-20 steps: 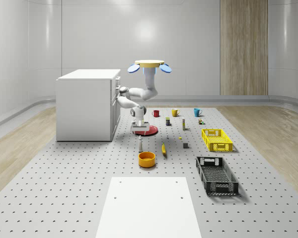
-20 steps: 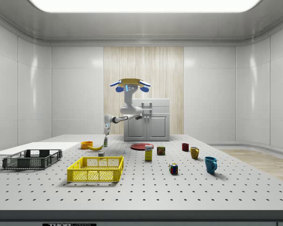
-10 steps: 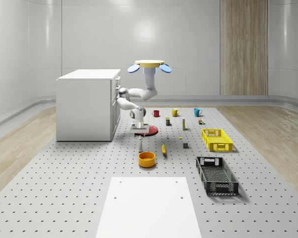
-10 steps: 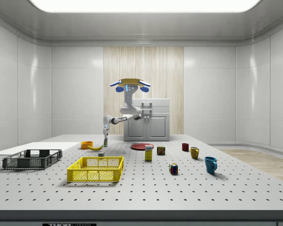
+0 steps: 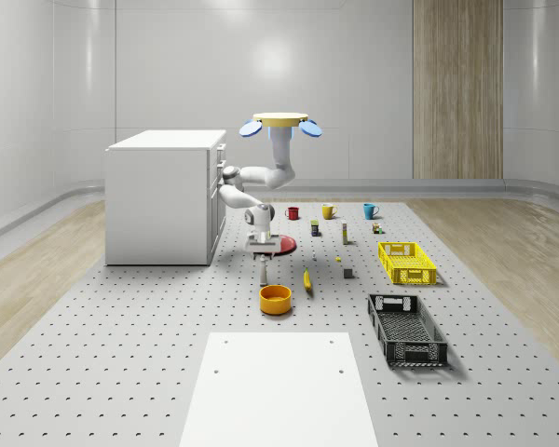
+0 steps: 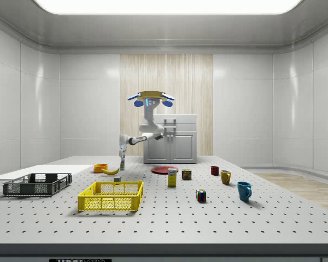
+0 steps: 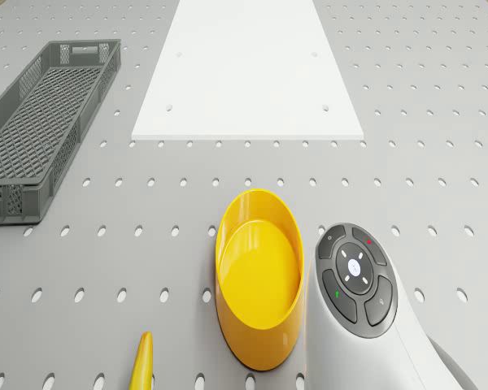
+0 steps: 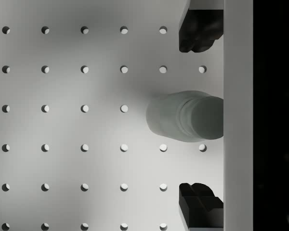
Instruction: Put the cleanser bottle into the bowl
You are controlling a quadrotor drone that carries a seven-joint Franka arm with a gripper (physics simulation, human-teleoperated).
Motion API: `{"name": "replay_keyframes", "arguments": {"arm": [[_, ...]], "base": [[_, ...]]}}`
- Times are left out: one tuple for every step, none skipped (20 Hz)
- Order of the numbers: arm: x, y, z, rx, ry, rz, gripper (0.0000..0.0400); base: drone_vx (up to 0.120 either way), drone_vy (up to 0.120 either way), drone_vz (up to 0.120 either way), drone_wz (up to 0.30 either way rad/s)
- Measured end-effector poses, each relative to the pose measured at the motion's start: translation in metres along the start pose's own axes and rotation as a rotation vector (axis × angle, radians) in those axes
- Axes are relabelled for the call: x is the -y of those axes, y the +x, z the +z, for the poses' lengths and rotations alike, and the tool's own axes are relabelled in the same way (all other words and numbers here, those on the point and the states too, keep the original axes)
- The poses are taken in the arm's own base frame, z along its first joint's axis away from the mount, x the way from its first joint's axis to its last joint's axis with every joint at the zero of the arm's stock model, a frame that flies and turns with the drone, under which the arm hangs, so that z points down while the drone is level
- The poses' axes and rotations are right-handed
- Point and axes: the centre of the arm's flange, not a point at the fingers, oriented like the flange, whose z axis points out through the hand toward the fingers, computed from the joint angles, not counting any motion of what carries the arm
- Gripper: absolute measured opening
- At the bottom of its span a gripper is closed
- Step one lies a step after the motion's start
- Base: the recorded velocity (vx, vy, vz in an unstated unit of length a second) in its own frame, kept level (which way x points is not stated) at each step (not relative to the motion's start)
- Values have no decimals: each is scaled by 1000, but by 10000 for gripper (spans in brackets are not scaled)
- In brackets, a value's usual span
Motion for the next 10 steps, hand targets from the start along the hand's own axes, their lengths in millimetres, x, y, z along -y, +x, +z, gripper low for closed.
{"name": "replay_keyframes", "arguments": {"arm": [[0, 0, 1, 0, 0, 0, 400], [0, 0, 2, 0, 0, 0, 400], [0, 0, 3, 0, 0, 0, 400], [0, 0, 3, 0, 0, 0, 400], [0, 0, 3, 0, 0, 0, 400], [0, 0, 4, 0, 0, 0, 400], [1, 0, 5, 0, 0, 0, 400], [1, 0, 5, 0, 0, 0, 400], [1, 0, 6, 0, 0, 0, 400], [1, 0, 6, 0, 0, 0, 400]], "base": [[0, 0, 0, 0], [0, 0, 0, 0], [0, 0, 0, 0], [0, 0, 0, 0], [0, 0, 0, 0], [0, 0, 0, 0], [0, 0, 0, 0], [0, 0, 0, 0], [0, 0, 0, 0], [0, 0, 0, 0]]}}
